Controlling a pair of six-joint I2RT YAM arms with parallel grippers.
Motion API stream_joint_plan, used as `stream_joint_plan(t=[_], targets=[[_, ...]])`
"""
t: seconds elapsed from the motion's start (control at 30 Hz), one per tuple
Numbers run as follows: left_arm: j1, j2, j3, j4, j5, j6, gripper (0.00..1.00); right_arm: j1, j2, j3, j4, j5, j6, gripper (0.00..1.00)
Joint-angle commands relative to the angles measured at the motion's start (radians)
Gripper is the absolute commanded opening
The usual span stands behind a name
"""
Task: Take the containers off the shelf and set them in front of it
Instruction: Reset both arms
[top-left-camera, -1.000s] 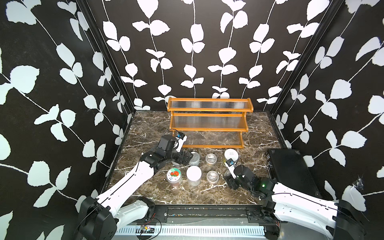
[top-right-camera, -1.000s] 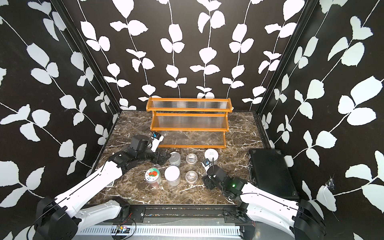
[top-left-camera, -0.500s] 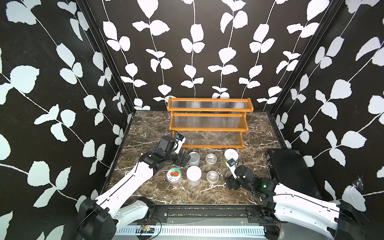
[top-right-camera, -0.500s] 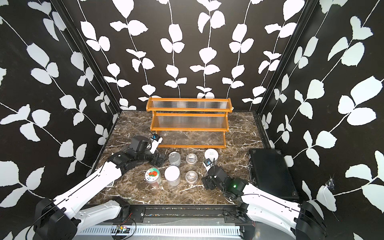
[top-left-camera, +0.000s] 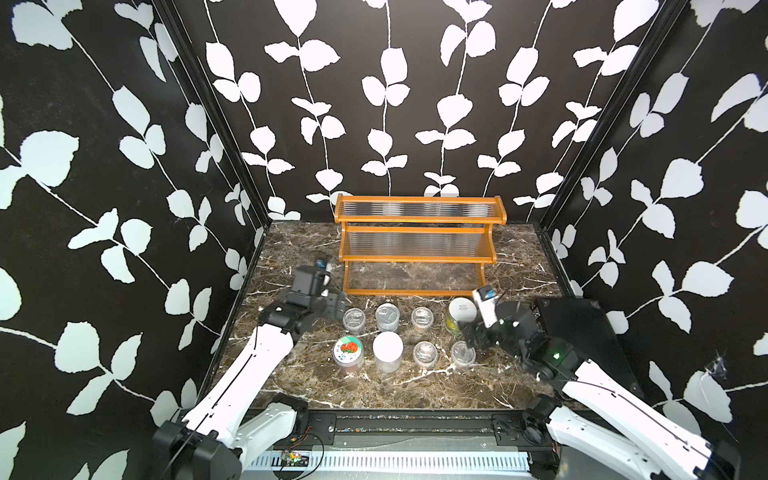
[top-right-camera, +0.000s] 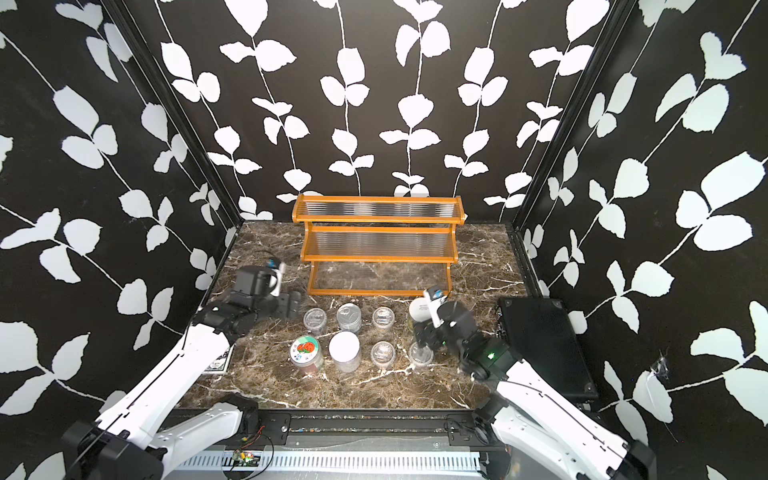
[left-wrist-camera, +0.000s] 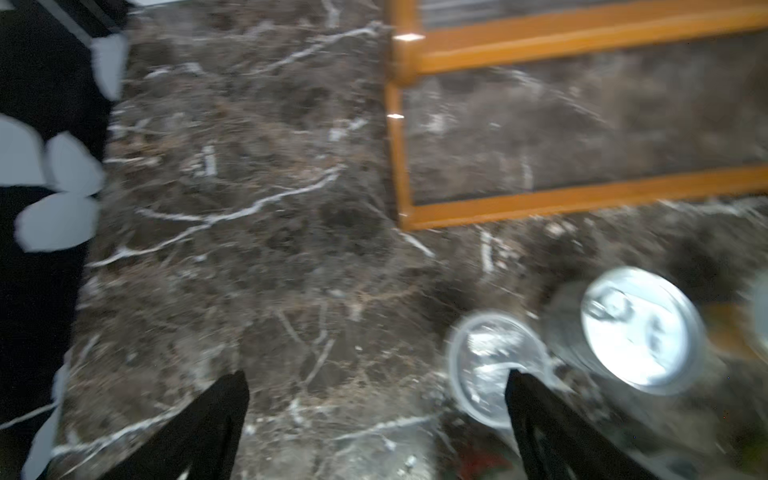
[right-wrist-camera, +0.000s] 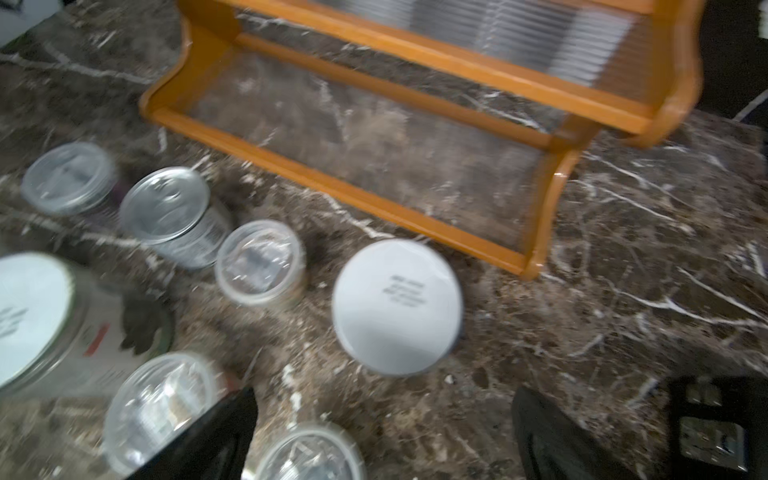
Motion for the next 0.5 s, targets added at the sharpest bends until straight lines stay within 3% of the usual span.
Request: stream_joint_plan(t=[0.0, 0.1, 0.23, 0.47], targets=[[0.076, -0.013, -0.025, 0.089, -0.138, -0.009, 0.99, -0.167, 0.014, 0.037, 0.068, -0.089, -0.043, 1.00], [0.129, 0.046, -0.061, 0.208, -0.153, 0.075, 0.99, -0.302, 0.056, 0.033, 0.161, -0.065, -0.060, 1.00], [0.178, 0.142, -0.155, 0.498, -0.129, 0.139, 0.99, -0.443, 0.167, -0.036, 0.380, -0.043, -0.068, 1.00], [0.195, 0.349, -0.187, 0.782, -0.103, 0.233, 0.99, -0.566, 0.480, -0.140, 0.853, 0.003, -0.090, 1.00]])
